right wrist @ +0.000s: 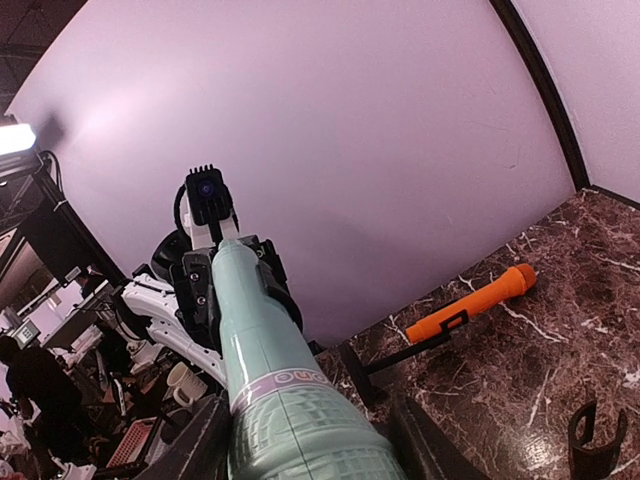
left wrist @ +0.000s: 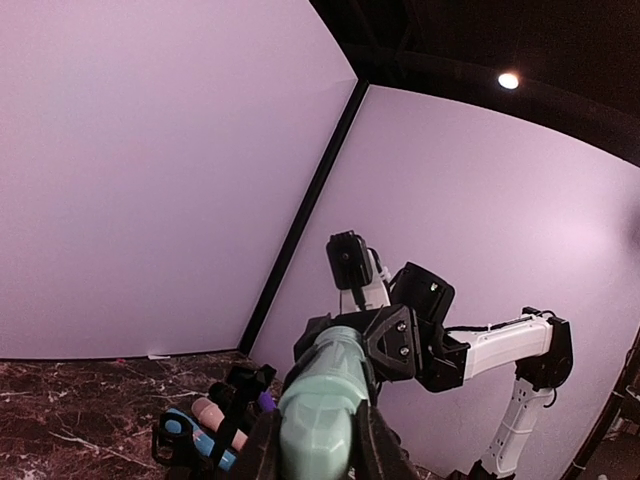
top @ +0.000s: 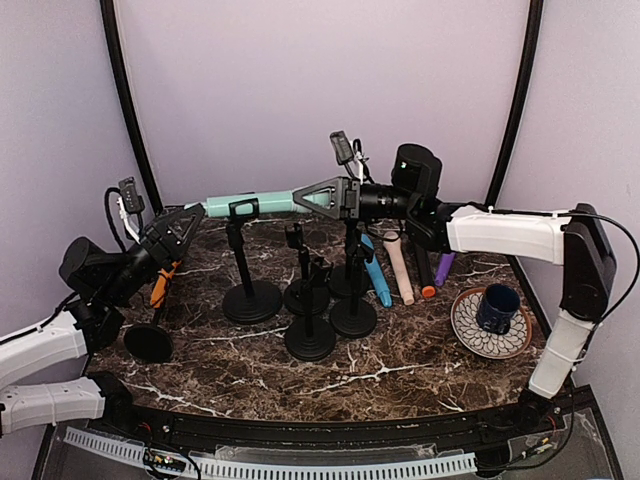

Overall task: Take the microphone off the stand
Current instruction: Pass from the left arm to the right

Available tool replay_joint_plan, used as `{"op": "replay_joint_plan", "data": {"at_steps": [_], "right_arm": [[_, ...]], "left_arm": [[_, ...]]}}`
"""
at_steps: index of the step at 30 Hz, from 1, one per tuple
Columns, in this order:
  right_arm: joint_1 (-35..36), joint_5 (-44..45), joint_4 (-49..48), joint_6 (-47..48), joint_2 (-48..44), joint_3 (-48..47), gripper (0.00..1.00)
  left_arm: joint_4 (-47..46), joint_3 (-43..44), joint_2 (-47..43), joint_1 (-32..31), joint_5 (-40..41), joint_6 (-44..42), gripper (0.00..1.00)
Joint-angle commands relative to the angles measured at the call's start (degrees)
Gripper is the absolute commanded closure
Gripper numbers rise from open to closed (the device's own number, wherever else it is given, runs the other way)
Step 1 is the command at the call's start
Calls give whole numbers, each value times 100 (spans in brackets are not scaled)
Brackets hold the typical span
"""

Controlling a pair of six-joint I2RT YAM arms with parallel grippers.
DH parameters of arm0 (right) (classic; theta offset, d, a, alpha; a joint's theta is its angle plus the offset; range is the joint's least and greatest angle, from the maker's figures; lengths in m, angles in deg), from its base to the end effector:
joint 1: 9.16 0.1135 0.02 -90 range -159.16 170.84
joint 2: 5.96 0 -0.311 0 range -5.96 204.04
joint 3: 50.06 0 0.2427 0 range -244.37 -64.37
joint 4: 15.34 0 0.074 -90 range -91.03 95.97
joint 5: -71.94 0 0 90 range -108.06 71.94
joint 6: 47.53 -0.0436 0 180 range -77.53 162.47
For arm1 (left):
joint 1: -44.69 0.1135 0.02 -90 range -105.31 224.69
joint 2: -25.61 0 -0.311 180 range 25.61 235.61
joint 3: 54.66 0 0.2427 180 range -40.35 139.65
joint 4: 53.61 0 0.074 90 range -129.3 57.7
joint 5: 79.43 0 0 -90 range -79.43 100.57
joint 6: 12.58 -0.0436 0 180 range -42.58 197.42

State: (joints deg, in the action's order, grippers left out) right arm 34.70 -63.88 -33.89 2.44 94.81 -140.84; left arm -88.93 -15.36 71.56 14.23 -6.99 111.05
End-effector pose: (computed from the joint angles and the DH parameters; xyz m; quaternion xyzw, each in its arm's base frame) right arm 0.2814 0.3138 0.3925 -0.3150 0.5907 0.6555 0.3495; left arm 0.1194 -0.0855 0.3644 0.1173 0.5075 -0.5170 0.6793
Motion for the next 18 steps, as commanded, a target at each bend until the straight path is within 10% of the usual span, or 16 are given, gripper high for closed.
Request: {"op": "replay_joint_plan", "data": {"at_steps": [1, 8, 18], "right_arm": [[60, 118, -20, 290, -319, 74, 56], [61, 167, -22, 288, -295, 119, 69], [86, 620, -4, 549, -422, 280, 76]], "left_arm": [[-99, -392, -200, 14, 223, -352, 100], [-45, -1024, -407, 14, 361, -375, 96], [1469, -1213, -1214, 18, 1318, -574, 39]]}}
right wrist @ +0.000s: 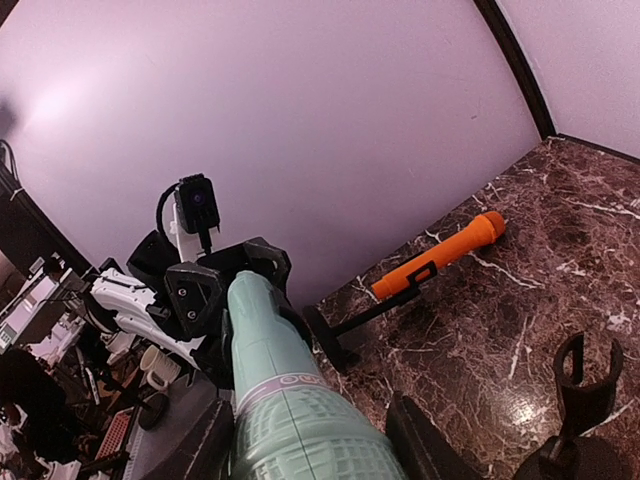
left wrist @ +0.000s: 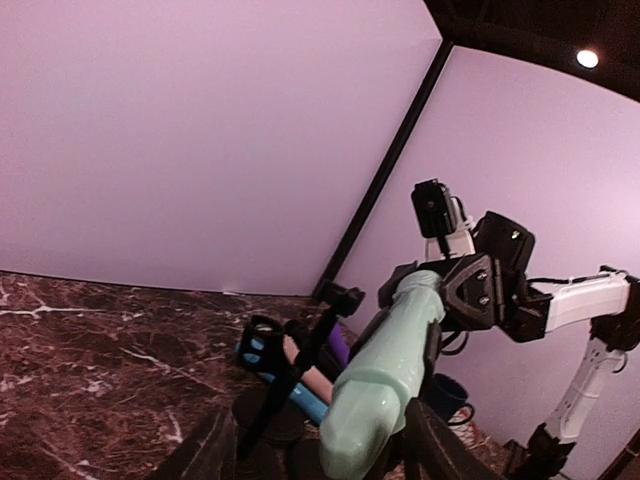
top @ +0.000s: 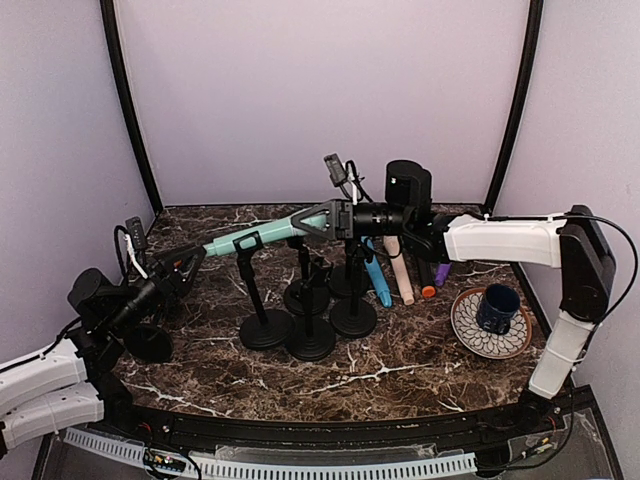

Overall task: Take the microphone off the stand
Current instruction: Pass from the left arm to the right, then pass from the right arm to the left

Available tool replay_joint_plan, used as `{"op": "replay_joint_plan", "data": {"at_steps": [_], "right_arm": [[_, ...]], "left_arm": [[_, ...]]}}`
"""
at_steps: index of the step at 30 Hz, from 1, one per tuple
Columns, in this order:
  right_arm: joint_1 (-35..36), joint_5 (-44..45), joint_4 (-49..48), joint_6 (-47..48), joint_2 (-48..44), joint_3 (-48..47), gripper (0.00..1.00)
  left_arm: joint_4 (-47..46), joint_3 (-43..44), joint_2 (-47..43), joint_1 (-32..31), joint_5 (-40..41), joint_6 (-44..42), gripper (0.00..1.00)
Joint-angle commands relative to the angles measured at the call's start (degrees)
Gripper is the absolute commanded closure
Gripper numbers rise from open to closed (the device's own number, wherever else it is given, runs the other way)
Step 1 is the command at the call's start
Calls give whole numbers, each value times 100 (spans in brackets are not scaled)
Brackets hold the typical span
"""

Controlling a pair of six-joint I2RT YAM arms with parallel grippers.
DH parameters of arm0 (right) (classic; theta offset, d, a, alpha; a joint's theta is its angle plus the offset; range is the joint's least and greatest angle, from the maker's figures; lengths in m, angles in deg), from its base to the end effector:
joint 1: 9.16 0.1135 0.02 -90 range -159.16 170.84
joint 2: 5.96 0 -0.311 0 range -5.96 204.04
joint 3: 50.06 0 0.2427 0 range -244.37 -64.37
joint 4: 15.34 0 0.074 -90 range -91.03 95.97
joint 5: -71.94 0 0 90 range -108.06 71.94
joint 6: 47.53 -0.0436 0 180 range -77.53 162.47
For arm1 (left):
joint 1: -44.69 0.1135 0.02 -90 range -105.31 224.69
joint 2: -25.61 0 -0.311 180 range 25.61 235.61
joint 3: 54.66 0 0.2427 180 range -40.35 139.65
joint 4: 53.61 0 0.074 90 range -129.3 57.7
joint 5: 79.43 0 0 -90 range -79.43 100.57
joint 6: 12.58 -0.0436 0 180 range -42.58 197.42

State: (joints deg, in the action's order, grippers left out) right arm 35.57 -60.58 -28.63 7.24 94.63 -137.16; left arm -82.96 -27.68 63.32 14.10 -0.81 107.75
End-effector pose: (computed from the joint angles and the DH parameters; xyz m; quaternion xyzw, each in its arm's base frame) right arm 0.2771 0.3160 0.3622 -0.3097 0.6367 0.6195 0.3390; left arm 0.1015 -0.0700 0.2958 0.0818 0.5803 -0.4596 0.6673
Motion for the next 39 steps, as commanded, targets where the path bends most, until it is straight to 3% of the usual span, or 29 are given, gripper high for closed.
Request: {"op": "replay_joint_plan", "data": {"at_steps": [1, 7, 12, 19, 24, 28, 31, 33, 39], "right_arm": [[8, 319, -475, 124, -408, -112, 76], [124, 527, 206, 621, -342, -515, 76], [323, 1050, 1101, 1300, -272, -983, 76], [720, 1874, 2182, 1844, 117, -1771, 75], [924, 2693, 2999, 2089, 424, -2414, 74], [997, 3270, 3585, 2157, 652, -2866, 75], [1043, 3419, 3669, 2155, 734, -2983, 75], [1085, 3499, 3644, 2147, 778, -3039, 75], [1220, 4081, 3477, 2012, 826, -3134, 75]], "left_arm": [[1029, 58, -450, 29, 832, -318, 37], [2181, 600, -732, 27, 993, -765, 31], [3332, 1583, -444, 27, 909, -1321, 27], [4078, 2391, 30, 27, 405, -1897, 23], [3803, 2051, -126, 27, 555, -1738, 28], [3418, 1557, -261, 27, 188, -1585, 38], [3014, 1291, -164, 16, -419, -1454, 52], [2758, 1059, -53, -58, -530, -1484, 54], [2296, 736, 437, -684, 348, -1745, 54]]}}
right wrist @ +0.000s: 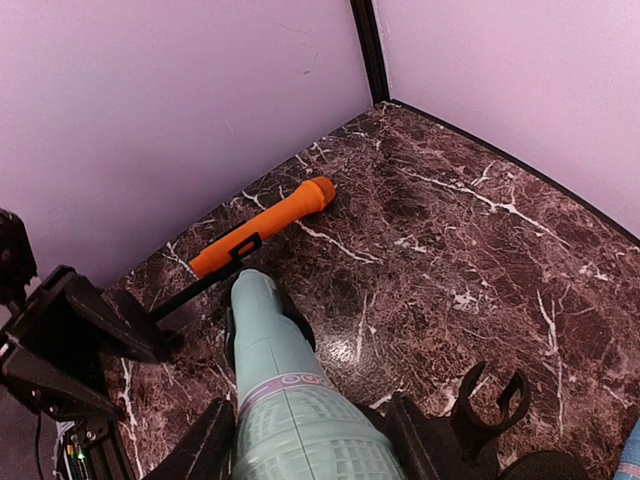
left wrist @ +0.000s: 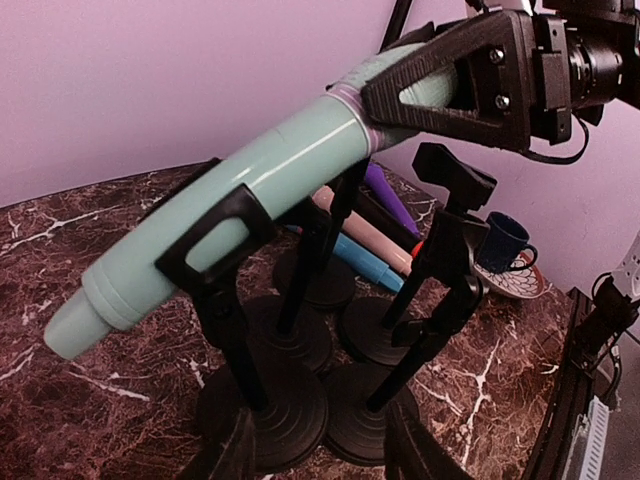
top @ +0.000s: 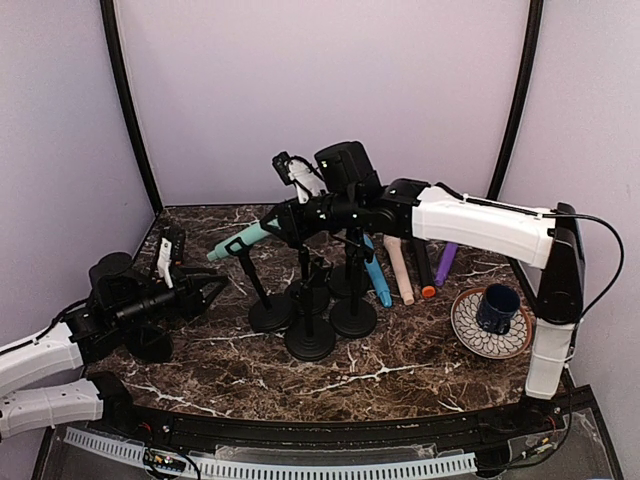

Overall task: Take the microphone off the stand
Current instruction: Pass from the right arm to the left

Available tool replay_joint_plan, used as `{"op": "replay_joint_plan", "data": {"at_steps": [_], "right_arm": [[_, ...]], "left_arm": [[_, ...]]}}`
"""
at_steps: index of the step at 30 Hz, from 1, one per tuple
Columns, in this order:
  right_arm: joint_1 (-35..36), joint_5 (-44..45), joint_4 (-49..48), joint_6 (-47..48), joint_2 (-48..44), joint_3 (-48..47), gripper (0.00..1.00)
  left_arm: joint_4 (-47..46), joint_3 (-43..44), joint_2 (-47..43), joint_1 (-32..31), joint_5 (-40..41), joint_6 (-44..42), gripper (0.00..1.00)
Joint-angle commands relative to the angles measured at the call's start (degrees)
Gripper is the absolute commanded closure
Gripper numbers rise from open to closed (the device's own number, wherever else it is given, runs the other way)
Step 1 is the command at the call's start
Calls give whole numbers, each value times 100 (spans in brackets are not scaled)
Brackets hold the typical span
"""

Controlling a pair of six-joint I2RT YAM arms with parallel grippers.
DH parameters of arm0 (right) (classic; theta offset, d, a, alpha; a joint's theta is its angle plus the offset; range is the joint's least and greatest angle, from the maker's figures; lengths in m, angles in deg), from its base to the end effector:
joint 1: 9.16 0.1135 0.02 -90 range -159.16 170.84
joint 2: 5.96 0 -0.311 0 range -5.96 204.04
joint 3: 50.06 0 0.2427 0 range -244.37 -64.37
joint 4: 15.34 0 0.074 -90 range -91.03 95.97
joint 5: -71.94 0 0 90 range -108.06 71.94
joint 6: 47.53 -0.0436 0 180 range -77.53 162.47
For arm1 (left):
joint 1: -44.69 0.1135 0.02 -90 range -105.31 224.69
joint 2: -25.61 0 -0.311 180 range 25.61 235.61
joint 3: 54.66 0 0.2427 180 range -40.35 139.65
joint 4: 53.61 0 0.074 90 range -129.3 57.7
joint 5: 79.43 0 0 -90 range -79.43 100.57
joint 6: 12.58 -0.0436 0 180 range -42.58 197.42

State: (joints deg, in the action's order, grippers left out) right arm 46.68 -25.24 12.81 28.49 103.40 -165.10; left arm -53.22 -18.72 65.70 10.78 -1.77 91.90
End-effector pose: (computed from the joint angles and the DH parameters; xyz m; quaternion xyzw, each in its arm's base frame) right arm 0.2611 0.3944 0.3861 -0.3289 0.7625 0.3601 0.4251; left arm 0.1113 -0.0860 0.2870 0.1951 0.7075 -0.3485 0.5830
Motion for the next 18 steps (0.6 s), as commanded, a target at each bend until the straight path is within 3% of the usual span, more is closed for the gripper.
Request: {"op": "replay_joint_plan", "data": {"at_steps": [1, 11, 18], "right_arm": [[127, 623, -755, -174, -59, -317, 75], [293, 992, -1358, -704, -124, -68, 75], [349, 1025, -1358, -742, -197, -14, 75]], "left_arm": [[-943, -265, 323, -485, 700, -145, 53], [-3437, -751, 2015, -790, 1818, 69, 48], [-4177, -372, 3209, -806, 2561, -338, 49]]}}
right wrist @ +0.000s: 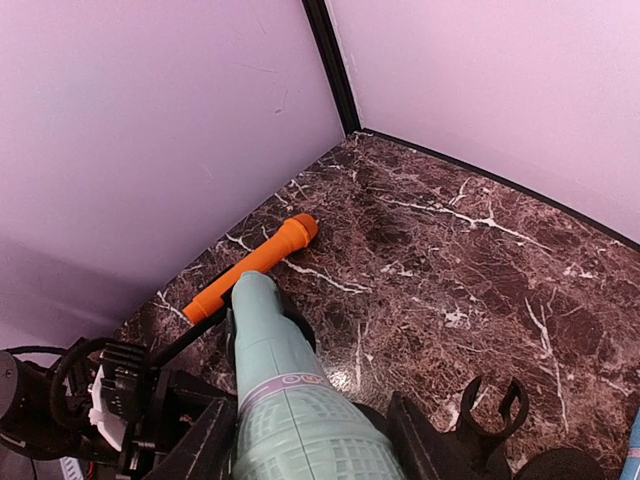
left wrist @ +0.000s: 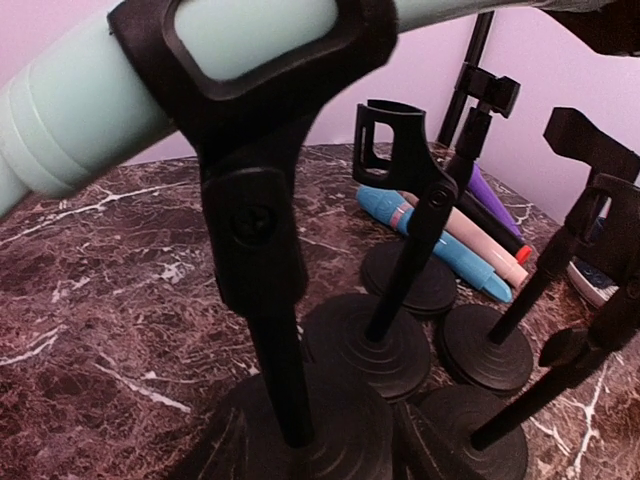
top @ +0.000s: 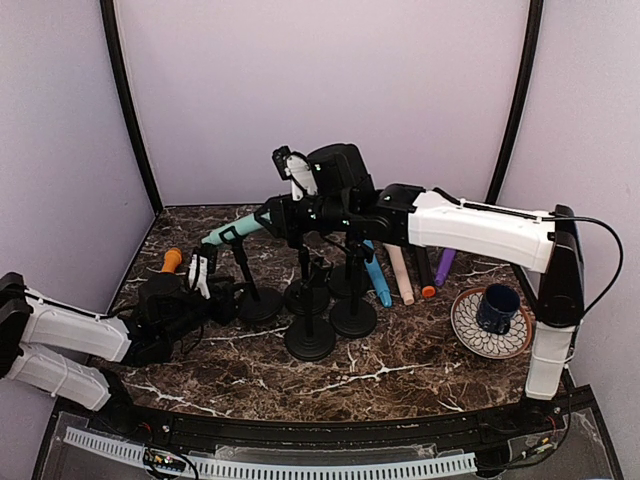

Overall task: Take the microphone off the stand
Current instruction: Pass from the right arm to the left

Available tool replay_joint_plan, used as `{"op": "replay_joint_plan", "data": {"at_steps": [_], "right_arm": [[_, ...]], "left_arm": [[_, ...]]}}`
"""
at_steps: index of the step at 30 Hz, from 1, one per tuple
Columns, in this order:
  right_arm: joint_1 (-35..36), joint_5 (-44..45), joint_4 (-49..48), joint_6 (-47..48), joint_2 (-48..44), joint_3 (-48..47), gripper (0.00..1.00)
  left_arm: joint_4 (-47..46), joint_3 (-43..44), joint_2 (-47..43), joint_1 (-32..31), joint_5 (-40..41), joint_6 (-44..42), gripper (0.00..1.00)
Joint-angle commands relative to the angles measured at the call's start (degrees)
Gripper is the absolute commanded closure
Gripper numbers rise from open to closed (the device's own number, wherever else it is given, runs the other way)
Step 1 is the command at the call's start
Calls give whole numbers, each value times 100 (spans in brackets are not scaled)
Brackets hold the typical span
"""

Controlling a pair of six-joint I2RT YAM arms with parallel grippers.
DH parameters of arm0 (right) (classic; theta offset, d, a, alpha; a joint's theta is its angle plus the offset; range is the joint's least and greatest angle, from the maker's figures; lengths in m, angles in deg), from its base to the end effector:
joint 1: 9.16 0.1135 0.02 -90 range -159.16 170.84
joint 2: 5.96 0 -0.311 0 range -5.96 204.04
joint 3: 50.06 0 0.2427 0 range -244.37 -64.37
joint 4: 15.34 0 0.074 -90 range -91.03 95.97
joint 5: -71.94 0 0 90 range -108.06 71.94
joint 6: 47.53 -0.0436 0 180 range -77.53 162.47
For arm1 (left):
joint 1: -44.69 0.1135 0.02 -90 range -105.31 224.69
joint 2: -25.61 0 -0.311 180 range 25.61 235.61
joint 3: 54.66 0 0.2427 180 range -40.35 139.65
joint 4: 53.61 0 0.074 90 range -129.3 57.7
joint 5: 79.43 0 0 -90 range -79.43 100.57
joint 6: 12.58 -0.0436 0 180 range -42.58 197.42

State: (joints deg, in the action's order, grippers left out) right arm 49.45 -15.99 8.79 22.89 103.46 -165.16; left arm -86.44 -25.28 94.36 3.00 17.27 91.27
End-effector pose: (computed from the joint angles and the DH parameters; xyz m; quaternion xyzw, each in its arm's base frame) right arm 0.2495 0.4059 0.3936 -0.2610 0.7681 0.3572 0.4629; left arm 0.1613 -0.1368 0.2360 0.1415 0.7325 -0.2710 0.6083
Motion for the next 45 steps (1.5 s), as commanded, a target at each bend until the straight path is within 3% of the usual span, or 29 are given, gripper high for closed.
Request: {"op": "replay_joint_plan", "data": {"at_steps": [1, 5, 13, 19, 24, 30, 36, 40, 45], "right_arm": [[79, 78, -956, -192, -207, 17, 75], [84, 37, -956, -197, -244, 57, 75], [90, -5, -1097, -209, -299, 106, 75], [88, -4, -1105, -226, -300, 82, 75], [85, -16, -1129, -283, -280, 69, 75], [89, 98, -1010, -248, -255, -2, 75], [79, 259, -578, -26, -216, -264, 75], [80, 303, -91, 221, -201, -576, 74], [80, 397, 344, 501, -210, -968, 59]], "left_arm": [[-839, 342, 426, -26, 741, -336, 50], [-866, 570, 869, -30, 1061, -386, 53], [-1198, 663, 1322, -26, 1029, -415, 71], [-1449, 658, 1615, -23, 843, -409, 61], [-1655, 688, 1948, -23, 779, -525, 60], [-1935, 576, 2004, -39, 821, -678, 83], [-1811, 475, 1869, -66, 780, -1189, 100], [-1544, 411, 1713, -76, 706, -1551, 100], [-1223, 364, 1569, -223, 654, -2098, 100]]}}
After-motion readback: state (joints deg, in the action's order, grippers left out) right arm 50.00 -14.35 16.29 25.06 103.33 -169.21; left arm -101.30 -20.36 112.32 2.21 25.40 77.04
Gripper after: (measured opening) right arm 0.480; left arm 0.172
